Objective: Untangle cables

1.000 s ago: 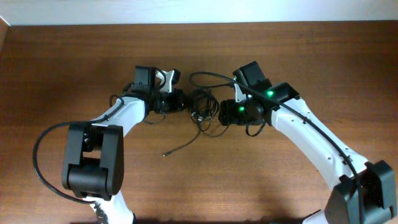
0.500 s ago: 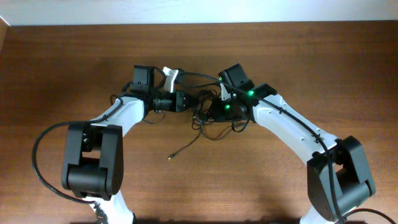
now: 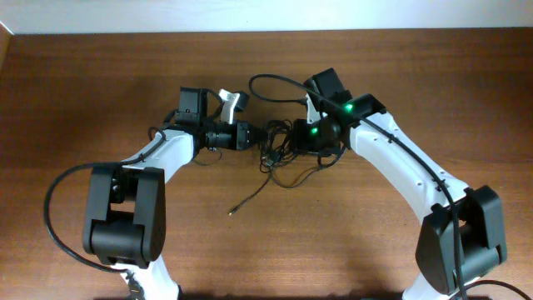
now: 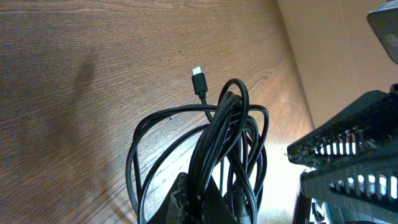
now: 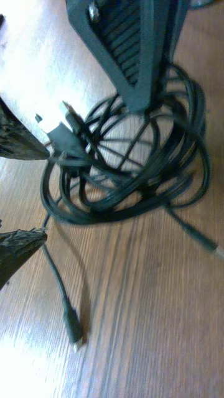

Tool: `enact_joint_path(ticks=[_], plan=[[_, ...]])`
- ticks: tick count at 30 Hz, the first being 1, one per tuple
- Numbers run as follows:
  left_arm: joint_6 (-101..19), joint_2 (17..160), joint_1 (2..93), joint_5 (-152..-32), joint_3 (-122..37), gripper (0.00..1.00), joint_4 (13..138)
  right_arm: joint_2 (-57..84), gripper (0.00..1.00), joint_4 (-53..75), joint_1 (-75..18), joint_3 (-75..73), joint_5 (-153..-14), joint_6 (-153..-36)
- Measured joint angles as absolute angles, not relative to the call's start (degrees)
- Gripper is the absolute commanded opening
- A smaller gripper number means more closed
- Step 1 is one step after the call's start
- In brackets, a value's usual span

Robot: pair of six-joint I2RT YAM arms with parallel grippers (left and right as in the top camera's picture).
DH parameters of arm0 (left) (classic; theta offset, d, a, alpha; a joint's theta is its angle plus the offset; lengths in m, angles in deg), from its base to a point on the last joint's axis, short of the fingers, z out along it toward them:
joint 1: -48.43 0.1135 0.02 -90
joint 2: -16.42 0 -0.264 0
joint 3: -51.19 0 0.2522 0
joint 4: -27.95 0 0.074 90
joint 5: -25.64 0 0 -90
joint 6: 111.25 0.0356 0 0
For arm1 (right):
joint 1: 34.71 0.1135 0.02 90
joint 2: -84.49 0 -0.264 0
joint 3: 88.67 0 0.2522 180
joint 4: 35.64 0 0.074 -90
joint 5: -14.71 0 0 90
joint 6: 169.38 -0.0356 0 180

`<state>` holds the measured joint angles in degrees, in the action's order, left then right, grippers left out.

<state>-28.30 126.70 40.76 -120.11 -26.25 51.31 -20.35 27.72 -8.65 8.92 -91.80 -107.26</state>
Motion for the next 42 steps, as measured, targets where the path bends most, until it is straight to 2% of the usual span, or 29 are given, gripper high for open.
enact_joint_path(ticks=[5, 8, 15, 17, 18, 23, 26, 31, 36, 37, 38, 39, 42], plan=[[-28.3, 126.7, 40.76, -120.11, -26.25, 0.0, 51.34, -20.42, 0.35, 24.53, -5.83, 8.92, -91.91, -109.25], [-28.3, 126.7, 40.76, -120.11, -26.25, 0.0, 51.36, -23.28, 0.29, 19.72, -4.23, 8.94, -90.78, -109.84], [-28.3, 126.7, 40.72, -119.89, -26.25, 0.0, 51.36, -28.28, 0.27, 18.24, -4.19, 8.99, -88.28, -110.26], [-28.3, 126.7, 40.74, -119.89, -26.25, 0.0, 51.34, -28.28, 0.09, 18.13, -4.19, 9.27, -88.26, -110.45], [-28.3, 126.7, 40.72, -119.89, -26.25, 0.0, 51.34, -28.28, 0.04, 18.13, -4.19, 9.31, -87.78, -110.67], [-30.37, 126.7, 40.79, -117.66, -26.25, 0.0, 51.62, -28.04, 0.04, 18.56, -5.08, 9.97, -90.71, -109.95], [-34.0, 126.7, 40.76, -113.59, -26.25, 0.0, 53.11, -22.54, 0.04, 19.79, -6.29, 10.06, -95.37, -107.55], [-35.44, 126.7, 40.31, -111.84, -26.25, 0.0, 53.28, -13.79, 0.04, 27.48, -6.31, 11.08, -97.84, -105.45], [-35.66, 126.7, 40.41, -110.75, -26.25, 0.0, 53.48, -13.49, 0.04, 34.76, -6.46, 11.41, -96.24, -101.23], [-35.66, 126.7, 40.41, -110.66, -26.25, 0.0, 53.48, -13.49, 0.06, 35.9, -6.46, 11.39, -95.17, -100.95], [-35.66, 126.7, 40.41, -110.58, -26.25, 0.0, 53.48, -13.49, 0.3, 37.16, -6.46, 11.39, -93.46, -100.53], [-35.66, 126.7, 40.41, -110.55, -26.25, 0.0, 53.48, -13.49, 0.43, 38.1, -6.46, 11.39, -92.87, -100.36], [-35.66, 126.7, 40.41, -110.36, -26.25, 0.0, 53.48, -13.49, 0.45, 38.8, -6.46, 11.39, -91.26, -100.07]])
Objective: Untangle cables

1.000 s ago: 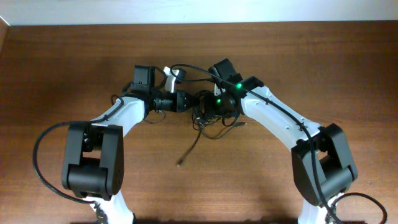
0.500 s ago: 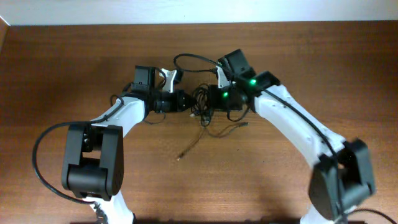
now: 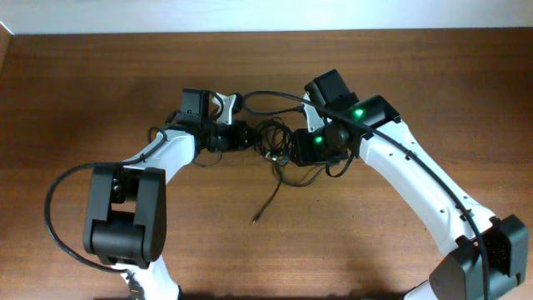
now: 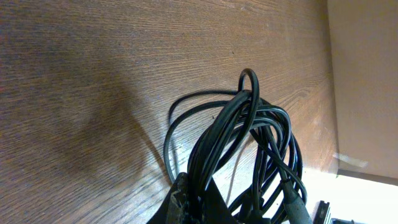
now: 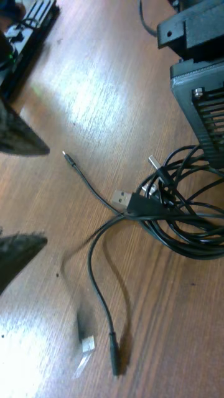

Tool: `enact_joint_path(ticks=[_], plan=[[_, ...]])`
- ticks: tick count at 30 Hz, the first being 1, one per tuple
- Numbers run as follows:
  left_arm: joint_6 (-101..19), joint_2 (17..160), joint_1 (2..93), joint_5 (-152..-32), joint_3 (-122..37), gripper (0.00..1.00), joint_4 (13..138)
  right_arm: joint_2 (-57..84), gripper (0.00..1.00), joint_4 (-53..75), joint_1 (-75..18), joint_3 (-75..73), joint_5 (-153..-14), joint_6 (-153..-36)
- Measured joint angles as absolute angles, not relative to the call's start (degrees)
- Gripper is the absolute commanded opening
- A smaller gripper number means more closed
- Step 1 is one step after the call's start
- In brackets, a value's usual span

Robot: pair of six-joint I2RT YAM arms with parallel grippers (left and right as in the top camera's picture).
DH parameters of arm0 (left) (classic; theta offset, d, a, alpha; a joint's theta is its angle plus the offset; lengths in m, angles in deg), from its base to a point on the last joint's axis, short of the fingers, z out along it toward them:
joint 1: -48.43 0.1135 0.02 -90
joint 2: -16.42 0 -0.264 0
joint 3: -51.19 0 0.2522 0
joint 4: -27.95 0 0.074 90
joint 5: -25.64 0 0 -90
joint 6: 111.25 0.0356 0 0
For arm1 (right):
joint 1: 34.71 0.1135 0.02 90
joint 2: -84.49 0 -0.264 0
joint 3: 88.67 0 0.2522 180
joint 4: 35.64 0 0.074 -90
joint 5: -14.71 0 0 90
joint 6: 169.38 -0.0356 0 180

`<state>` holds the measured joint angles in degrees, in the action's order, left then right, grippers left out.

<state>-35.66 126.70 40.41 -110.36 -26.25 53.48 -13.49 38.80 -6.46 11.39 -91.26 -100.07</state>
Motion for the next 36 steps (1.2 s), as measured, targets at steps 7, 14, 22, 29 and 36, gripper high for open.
enact_joint_path(ticks=[7, 14, 22, 29, 36], plan=[[-35.62, 126.7, 40.41, -110.71, -26.25, 0.0, 53.41, -14.78, 0.45, 32.51, -6.46, 11.32, -90.1, -100.29], [-32.05, 126.7, 40.41, -117.59, -26.25, 0.0, 51.84, -22.6, 0.39, 29.36, -6.46, 11.28, -90.1, -100.6], [-31.27, 126.7, 40.41, -119.1, -26.25, 0.0, 51.69, -25.51, 0.22, 26.45, -6.46, 11.21, -90.08, -101.01], [-29.78, 126.7, 40.41, -123.43, -26.25, 0.0, 50.42, -25.53, 0.18, 26.04, -6.46, 11.13, -88.04, -101.84], [-29.78, 126.7, 40.41, -124.21, -26.25, 0.0, 50.44, -25.77, 0.04, 25.52, -6.46, 10.71, -85.14, -103.42]])
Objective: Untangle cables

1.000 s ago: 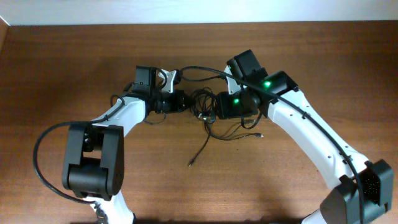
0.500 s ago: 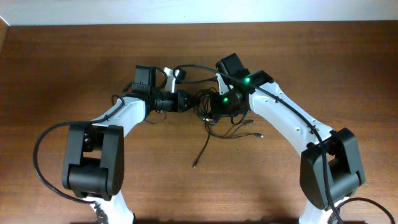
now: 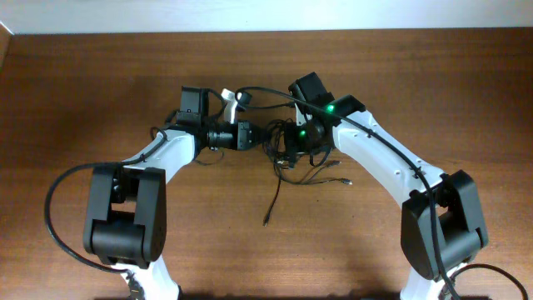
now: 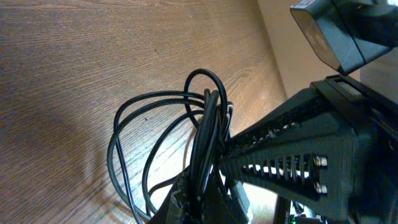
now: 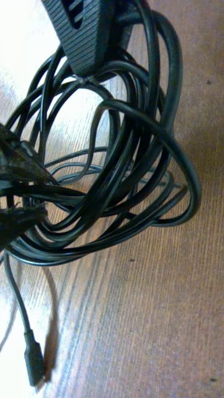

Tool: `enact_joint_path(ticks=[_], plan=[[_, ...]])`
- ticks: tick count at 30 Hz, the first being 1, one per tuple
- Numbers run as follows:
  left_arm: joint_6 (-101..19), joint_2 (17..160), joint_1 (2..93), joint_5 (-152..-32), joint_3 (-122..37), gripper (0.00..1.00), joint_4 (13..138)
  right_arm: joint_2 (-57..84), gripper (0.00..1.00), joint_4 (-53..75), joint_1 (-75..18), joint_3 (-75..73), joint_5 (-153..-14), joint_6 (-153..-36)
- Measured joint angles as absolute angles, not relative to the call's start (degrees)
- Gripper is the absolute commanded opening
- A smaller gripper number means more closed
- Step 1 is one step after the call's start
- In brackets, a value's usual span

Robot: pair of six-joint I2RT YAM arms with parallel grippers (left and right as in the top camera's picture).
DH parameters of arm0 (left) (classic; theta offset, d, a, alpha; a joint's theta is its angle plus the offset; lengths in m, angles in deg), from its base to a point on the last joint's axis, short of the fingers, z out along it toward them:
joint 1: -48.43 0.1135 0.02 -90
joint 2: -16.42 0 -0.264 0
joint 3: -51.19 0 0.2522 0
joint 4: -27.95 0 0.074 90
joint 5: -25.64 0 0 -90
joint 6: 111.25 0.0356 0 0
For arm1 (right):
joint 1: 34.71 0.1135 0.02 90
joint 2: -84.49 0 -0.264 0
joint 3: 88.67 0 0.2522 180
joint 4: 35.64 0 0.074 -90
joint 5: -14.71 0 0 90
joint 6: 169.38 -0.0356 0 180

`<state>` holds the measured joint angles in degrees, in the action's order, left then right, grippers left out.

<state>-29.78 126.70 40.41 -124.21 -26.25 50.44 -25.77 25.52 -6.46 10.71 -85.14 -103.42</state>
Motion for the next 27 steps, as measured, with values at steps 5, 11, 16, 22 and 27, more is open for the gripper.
enact_joint_path(ticks=[5, 11, 16, 22, 27], plan=[[-29.78, 126.7, 40.41, -124.15, -26.25, 0.0, 50.46, -25.6, 0.04, 26.89, -6.96, 10.69, -86.62, -103.2], [-31.51, 126.7, 40.35, -120.24, -26.25, 0.0, 51.8, -15.96, 0.04, 27.35, -8.32, 10.36, -97.7, -98.43], [-31.57, 126.7, 40.33, -120.22, -26.25, 0.0, 51.97, -15.41, 0.04, 27.31, -8.38, 10.36, -106.82, -93.6], [-35.62, 126.57, 39.58, -115.89, -26.31, 0.0, 56.47, -15.41, 0.04, 26.91, -12.56, 10.19, -115.26, -89.86], [-43.53, 126.66, 41.79, -102.73, -26.27, 0.0, 58.18, -13.68, 0.04, 35.9, -16.3, 10.14, -116.74, -89.65]])
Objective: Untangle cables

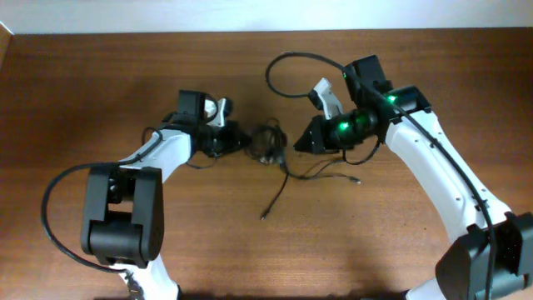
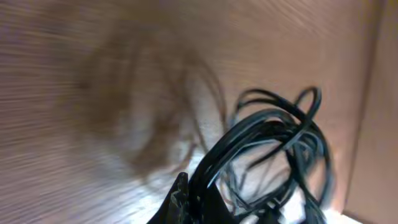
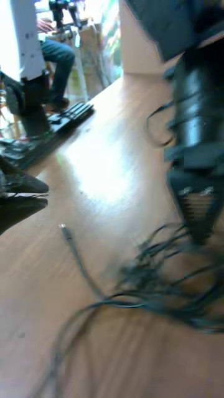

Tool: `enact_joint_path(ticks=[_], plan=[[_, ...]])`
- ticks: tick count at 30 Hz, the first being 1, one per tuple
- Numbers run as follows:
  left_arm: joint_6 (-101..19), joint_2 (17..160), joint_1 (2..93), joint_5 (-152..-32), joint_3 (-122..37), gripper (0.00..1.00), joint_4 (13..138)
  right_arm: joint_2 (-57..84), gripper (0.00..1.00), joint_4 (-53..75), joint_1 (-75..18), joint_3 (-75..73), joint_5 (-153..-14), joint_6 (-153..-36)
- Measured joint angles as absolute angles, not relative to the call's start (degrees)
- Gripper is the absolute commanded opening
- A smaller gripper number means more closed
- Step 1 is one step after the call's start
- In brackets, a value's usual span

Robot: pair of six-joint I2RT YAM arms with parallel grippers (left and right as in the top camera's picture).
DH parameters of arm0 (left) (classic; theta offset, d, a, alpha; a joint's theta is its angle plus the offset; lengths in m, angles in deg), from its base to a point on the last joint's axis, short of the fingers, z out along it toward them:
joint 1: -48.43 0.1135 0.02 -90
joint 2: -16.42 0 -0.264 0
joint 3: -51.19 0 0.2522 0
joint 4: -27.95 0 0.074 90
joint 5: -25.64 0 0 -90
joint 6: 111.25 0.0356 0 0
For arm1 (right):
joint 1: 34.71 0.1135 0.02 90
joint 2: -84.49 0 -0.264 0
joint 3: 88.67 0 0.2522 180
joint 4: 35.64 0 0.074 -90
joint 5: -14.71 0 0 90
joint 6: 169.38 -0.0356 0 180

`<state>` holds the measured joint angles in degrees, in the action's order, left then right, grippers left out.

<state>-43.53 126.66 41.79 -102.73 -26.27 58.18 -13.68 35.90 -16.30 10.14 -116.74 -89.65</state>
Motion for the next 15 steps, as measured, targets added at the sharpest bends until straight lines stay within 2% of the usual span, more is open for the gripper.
enact_joint_path(ticks=[3, 6, 7, 9, 10, 11, 15], plan=[[-45.28, 126.66, 42.84, -100.7, -26.27, 0.0, 58.44, -13.49, 0.04, 37.08, -15.88, 9.01, -113.44, -89.65], [-45.76, 126.66, 42.8, -100.5, -26.27, 0.0, 58.48, -13.49, 0.45, 33.23, -14.79, 5.6, -110.97, -89.89], [-45.76, 126.66, 42.8, -100.54, -26.27, 0.11, 58.51, -13.49, 0.5, 31.85, -14.2, 4.37, -109.35, -91.24], [-45.32, 126.66, 42.78, -101.37, -26.27, 0.72, 58.42, -13.49, 0.54, 28.07, -13.59, 2.76, -106.53, -93.71], [-44.64, 126.66, 42.78, -101.86, -26.25, 0.9, 58.24, -13.51, 0.54, 26.04, -13.5, 2.03, -105.46, -95.33], [-44.43, 126.66, 42.78, -102.23, -26.25, 0.99, 58.22, -13.62, 0.54, 24.47, -13.5, 1.64, -104.79, -96.07], [-41.78, 126.66, 42.78, -103.87, -26.25, 0.99, 58.48, -16.13, 0.56, 23.11, -13.78, 1.4, -99.54, -98.72]])
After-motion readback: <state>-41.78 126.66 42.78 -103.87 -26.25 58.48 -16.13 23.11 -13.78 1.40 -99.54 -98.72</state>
